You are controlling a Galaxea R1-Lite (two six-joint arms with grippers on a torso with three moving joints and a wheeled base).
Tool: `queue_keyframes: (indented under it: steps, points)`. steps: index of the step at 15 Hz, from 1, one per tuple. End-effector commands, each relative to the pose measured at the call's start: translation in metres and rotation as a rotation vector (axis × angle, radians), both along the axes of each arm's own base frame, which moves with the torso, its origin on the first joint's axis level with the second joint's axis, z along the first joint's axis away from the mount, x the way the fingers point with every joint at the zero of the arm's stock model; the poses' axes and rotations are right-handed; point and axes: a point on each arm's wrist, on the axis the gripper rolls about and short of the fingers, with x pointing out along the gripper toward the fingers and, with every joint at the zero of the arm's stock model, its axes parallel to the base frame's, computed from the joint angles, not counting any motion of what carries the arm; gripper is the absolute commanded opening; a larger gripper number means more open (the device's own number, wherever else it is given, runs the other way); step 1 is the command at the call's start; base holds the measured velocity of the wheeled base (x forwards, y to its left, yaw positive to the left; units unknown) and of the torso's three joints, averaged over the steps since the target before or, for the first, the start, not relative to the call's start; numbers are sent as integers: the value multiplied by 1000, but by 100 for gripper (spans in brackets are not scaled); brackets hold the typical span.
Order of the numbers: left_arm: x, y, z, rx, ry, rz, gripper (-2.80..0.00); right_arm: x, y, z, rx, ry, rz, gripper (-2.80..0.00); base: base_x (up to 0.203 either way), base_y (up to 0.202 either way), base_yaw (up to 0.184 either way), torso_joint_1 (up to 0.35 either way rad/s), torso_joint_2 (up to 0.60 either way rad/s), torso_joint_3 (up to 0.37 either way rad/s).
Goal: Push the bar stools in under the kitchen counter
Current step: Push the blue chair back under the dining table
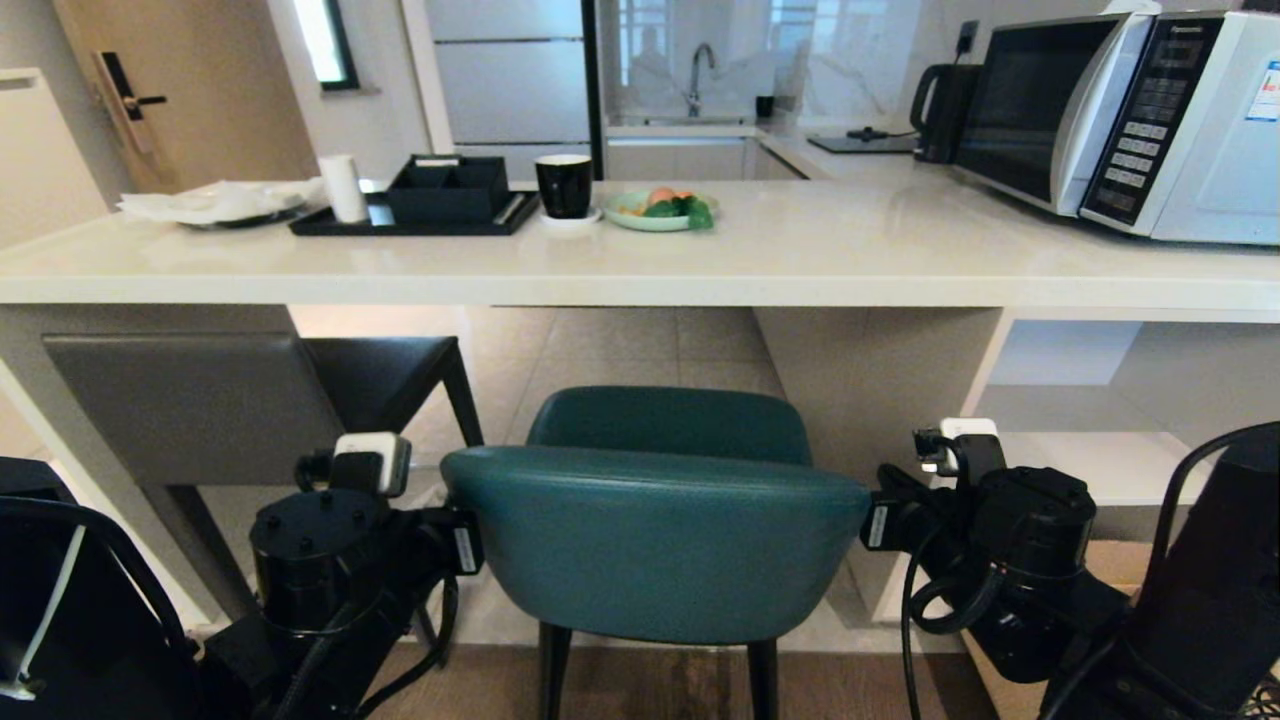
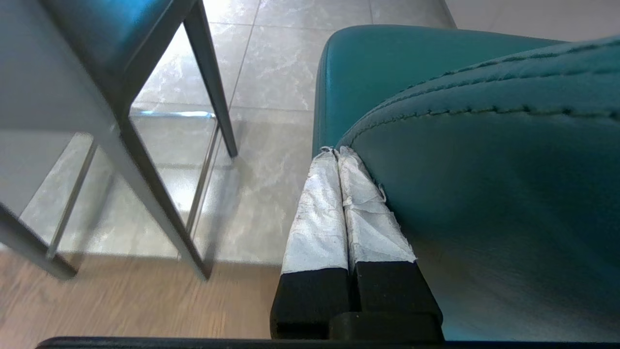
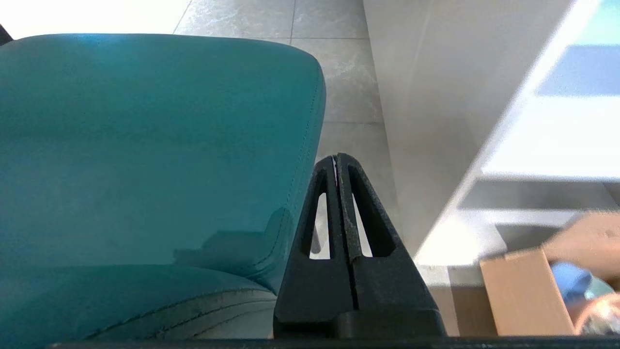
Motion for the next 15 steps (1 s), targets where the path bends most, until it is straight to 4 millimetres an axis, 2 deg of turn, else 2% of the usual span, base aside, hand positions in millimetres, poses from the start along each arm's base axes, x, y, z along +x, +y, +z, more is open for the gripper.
queue_keyframes:
  steps: [1,8,13,15]
  points:
    - [1,0,0,-2,-2,6,-280,0,0,2,7,-11,0,-280,184,0,2,4,2,2]
    - [1,0,-2,-1,2,6,-280,-1,0,2,9,-13,-1,-280,185,0,2,4,2,4]
    - [2,0,-2,-1,3,9,-280,1,1,3,10,-17,0,-280,18,0,0,2,0,0]
    - [2,0,-3,0,5,9,-280,1,1,3,10,-17,0,-280,159,0,0,-7,0,3]
